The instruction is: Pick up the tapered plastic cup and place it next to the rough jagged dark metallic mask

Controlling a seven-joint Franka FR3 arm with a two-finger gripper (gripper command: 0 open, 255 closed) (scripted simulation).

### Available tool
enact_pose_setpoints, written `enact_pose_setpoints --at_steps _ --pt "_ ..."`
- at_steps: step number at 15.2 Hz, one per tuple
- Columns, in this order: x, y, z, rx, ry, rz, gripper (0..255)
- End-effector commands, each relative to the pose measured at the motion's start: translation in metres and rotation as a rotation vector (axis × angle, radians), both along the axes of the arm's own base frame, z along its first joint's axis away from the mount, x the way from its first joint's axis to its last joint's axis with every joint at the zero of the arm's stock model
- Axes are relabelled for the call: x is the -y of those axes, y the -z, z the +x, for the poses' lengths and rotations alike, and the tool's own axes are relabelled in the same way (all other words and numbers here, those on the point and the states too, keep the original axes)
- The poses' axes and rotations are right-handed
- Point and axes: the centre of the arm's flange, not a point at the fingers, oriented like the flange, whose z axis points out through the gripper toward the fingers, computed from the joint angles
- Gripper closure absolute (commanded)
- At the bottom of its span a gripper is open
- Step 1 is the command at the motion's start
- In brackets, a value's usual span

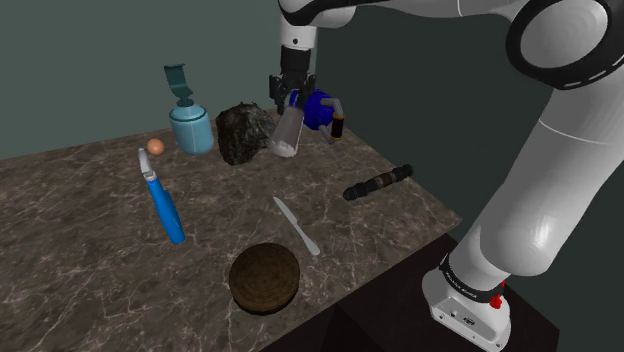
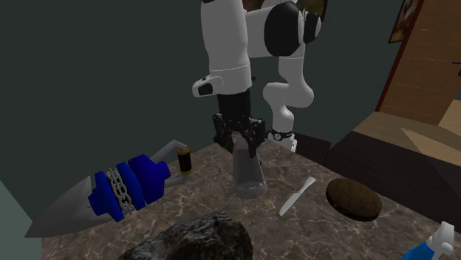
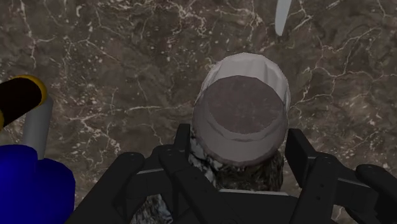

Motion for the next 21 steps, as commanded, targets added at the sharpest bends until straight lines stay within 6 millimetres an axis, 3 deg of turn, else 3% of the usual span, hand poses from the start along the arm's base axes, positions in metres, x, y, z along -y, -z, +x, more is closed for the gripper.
enact_pose_setpoints --at_steps 1,21 --pt "-0.001 0.011 0.002 0.001 0.0 0.0 255" --pt "-0.001 0.116 0.002 0.001 0.0 0.0 255"
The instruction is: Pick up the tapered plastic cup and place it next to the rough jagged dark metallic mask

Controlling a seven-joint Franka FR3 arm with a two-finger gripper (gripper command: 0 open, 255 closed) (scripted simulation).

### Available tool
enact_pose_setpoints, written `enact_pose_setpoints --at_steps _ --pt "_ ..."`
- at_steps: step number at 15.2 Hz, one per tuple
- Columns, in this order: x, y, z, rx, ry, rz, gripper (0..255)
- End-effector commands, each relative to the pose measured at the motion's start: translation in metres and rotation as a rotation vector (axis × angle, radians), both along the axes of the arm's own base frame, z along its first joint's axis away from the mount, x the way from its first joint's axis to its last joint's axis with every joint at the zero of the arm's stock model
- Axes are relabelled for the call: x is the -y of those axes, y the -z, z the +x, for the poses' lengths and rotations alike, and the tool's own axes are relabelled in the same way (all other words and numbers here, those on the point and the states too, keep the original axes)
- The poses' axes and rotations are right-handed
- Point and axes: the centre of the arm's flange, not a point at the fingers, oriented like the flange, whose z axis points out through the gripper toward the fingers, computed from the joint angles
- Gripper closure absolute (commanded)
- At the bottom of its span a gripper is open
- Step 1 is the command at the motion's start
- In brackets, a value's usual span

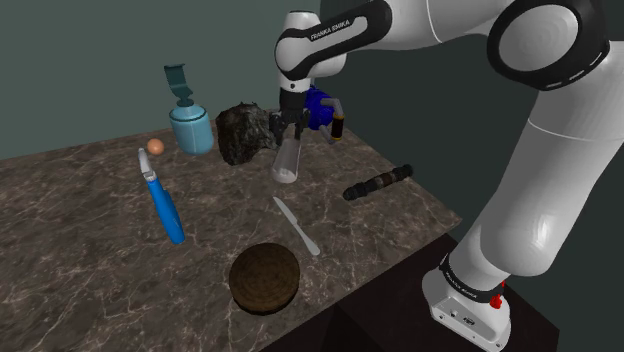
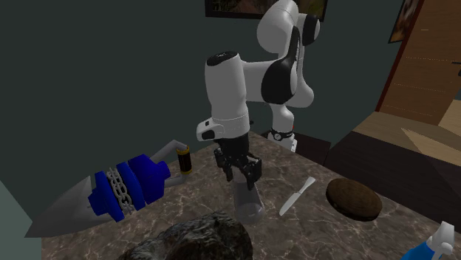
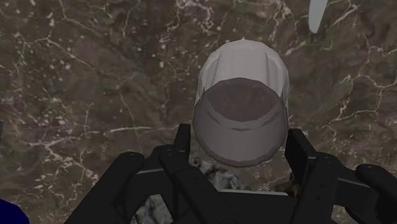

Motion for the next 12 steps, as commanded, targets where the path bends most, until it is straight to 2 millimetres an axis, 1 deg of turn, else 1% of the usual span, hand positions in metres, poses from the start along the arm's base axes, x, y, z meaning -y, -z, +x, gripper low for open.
enact_pose_setpoints --at_steps 1,12 --pt "0.002 0.016 -0.001 -0.011 0.002 -0.003 255" --pt "0.002 0.074 -0.001 -0.011 0.002 -0.003 255"
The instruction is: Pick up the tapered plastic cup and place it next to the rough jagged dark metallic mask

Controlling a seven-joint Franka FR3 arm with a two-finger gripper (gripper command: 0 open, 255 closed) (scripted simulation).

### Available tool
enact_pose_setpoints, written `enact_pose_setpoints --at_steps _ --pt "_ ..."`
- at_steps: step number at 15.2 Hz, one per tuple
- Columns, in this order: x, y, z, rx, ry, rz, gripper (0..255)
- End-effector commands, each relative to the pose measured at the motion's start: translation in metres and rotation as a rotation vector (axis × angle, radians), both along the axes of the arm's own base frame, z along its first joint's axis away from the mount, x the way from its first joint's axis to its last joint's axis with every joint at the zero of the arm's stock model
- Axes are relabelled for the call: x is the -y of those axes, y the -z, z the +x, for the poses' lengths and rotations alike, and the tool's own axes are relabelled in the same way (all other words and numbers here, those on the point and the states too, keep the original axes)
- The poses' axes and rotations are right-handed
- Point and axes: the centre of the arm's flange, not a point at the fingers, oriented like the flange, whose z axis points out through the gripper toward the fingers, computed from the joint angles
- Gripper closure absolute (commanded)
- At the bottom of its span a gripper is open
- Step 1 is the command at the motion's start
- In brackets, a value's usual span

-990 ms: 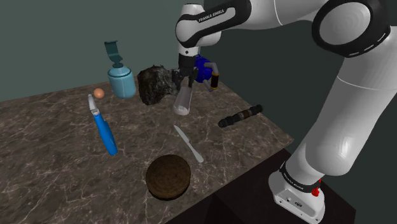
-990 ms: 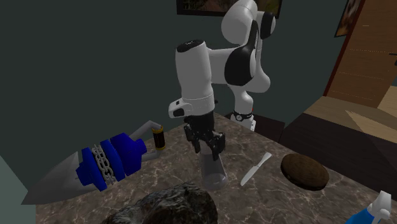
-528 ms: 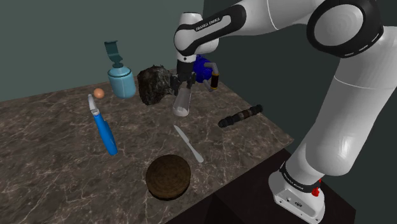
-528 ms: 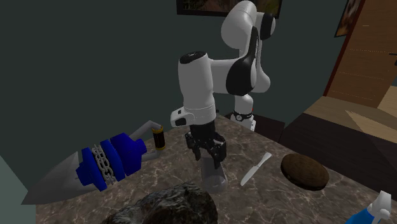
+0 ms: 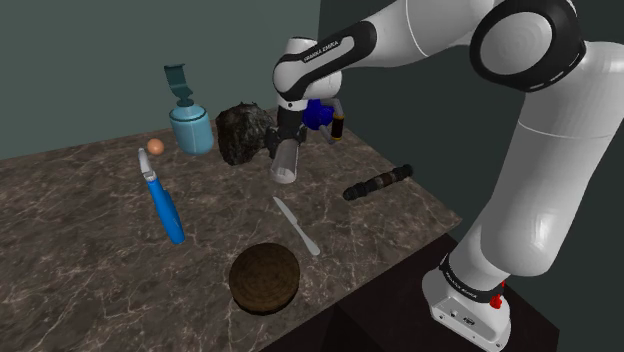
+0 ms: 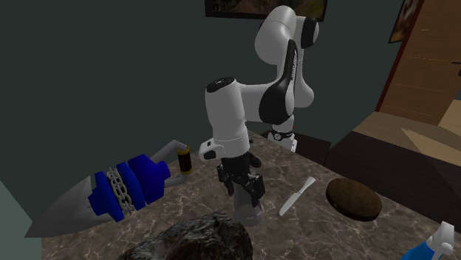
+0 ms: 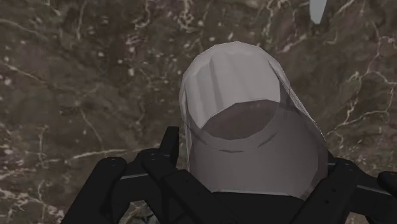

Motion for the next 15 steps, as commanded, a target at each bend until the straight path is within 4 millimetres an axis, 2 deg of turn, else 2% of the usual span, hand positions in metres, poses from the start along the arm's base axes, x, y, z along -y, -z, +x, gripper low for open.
enact_pose_setpoints --at_steps 1,3,10,11,12,13,15 --pt "0.007 0.024 -0.003 -0.025 -0.04 -0.072 255" --pt "0.007 0.031 -0.003 -0.025 -0.04 -0.072 255" --pt "0.007 0.031 -0.003 -0.025 -0.04 -0.072 255" --pt "0.01 0.034 -0.003 -0.025 -0.04 -0.071 0" --pt "0.008 0.034 0.003 -0.026 -0.04 -0.072 0" --pt "0.016 0.038 0.004 -0.027 -0.04 -0.07 0" --pt "0.016 0.054 0.001 -0.027 -0.044 -0.069 0"
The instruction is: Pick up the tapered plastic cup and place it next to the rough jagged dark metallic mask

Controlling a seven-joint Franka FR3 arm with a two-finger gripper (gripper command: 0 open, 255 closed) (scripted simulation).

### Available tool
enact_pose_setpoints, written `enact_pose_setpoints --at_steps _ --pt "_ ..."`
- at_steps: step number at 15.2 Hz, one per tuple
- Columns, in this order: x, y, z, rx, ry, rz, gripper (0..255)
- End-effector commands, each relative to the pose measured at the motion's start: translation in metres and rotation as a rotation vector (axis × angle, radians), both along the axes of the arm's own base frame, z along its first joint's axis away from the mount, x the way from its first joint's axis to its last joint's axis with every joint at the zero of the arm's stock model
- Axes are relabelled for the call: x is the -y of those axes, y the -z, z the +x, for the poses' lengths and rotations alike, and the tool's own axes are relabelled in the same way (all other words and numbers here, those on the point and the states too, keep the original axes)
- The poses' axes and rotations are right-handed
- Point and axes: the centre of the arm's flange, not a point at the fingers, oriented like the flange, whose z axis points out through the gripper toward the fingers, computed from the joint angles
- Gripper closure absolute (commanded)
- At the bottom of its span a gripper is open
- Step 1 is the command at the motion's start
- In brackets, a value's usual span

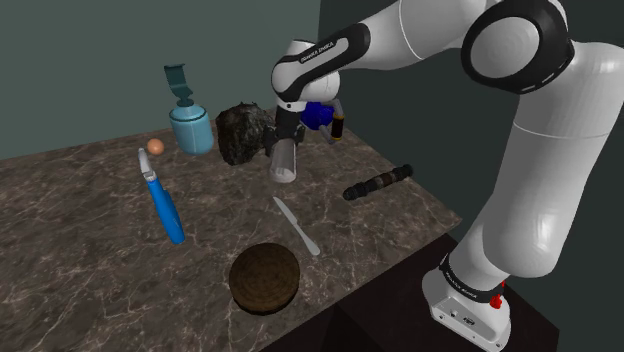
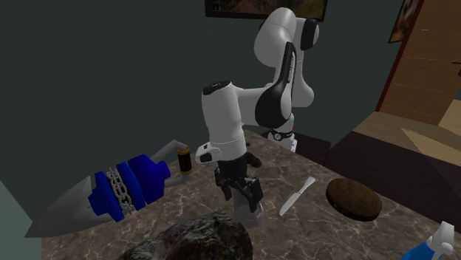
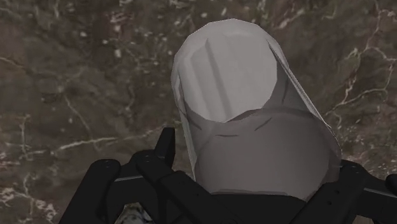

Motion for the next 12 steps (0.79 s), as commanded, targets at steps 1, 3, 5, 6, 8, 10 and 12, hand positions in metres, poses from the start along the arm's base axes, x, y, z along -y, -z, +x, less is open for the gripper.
enact_pose_setpoints --at_steps 1,3,5,6,8,10,12 --pt "0.003 0.024 -0.013 -0.067 -0.066 -0.11 0" --pt "0.007 -0.002 -0.012 -0.067 -0.066 -0.11 0" --pt "0.01 -0.025 -0.011 -0.067 -0.066 -0.11 0" --pt "0.01 -0.025 -0.011 -0.067 -0.066 -0.11 0" --pt "0.01 -0.025 -0.011 -0.067 -0.066 -0.11 0" --pt "0.01 -0.025 -0.011 -0.067 -0.066 -0.11 0" --pt "0.01 -0.025 -0.011 -0.067 -0.066 -0.11 0"
